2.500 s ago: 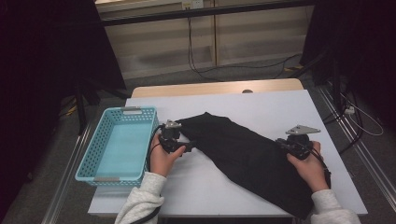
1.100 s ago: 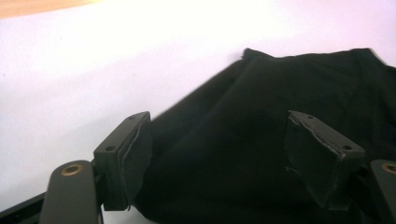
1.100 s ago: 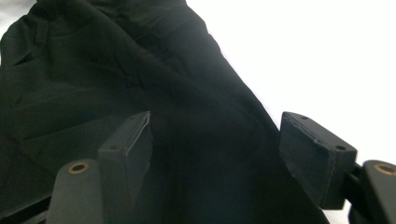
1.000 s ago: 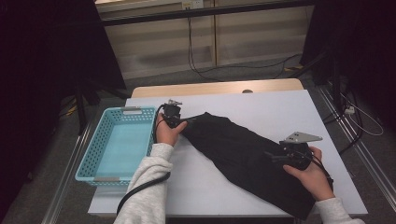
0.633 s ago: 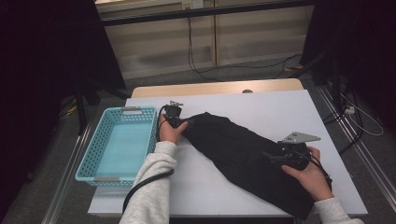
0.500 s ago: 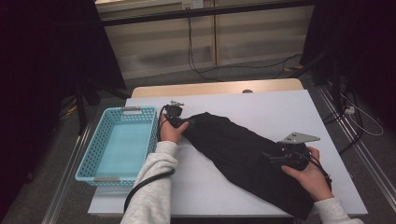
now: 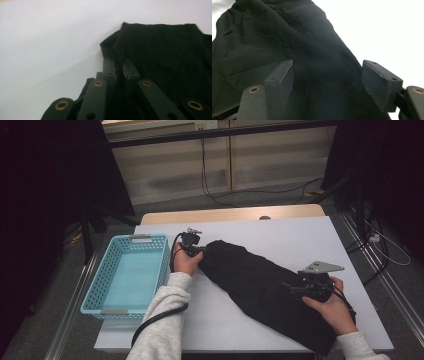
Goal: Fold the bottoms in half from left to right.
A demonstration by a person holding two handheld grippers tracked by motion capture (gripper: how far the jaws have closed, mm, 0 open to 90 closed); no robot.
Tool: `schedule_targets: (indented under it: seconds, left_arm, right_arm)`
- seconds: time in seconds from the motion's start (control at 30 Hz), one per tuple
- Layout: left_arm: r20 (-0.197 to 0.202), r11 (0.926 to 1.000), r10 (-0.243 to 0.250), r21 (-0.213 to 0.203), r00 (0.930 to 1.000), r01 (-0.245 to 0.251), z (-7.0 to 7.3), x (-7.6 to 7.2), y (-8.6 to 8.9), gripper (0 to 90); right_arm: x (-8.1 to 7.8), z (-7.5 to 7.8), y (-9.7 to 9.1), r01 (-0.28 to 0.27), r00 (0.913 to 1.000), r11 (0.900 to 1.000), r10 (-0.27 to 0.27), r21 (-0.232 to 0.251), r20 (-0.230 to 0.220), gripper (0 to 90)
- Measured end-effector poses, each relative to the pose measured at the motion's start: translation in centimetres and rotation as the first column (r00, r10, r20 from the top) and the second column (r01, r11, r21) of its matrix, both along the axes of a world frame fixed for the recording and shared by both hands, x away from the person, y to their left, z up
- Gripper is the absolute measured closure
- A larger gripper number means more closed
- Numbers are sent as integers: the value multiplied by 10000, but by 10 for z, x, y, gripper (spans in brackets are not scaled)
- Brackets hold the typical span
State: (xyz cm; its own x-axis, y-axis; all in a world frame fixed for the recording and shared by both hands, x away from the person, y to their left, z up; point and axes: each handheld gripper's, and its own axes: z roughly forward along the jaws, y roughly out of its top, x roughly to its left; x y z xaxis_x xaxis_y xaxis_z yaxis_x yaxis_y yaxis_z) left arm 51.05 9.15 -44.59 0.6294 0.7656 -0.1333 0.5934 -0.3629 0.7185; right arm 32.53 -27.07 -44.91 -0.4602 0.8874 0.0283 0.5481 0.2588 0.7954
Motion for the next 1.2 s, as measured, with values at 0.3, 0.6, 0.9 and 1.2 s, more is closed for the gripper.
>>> schedule_targets:
  seconds: [0.3, 0.6, 0.9, 1.2]
  left_arm:
    - [1105, 9853, -1697, -16, 9793, 1709, 3, -54, -14, 829]
    - [1004, 9793, -1940, -386, 9758, 1987, -9, -78, -13, 740]
    - [730, 9681, -2281, -887, 9709, 2341, -10, -93, -13, 718]
    - [714, 9736, -2029, -919, 9766, 2090, -4, -85, -5, 703]
  right_arm:
    - [0, 0, 3, -10, 10000, 10000, 10, -38, 9, 262]
    - [0, 1, 8, -150, 9999, 9998, 150, -134, 42, 262]
    - [0, 0, 9, -135, 9999, 9998, 136, -177, 17, 261]
    - [0, 0, 8, -112, 9999, 9998, 113, -168, 27, 261]
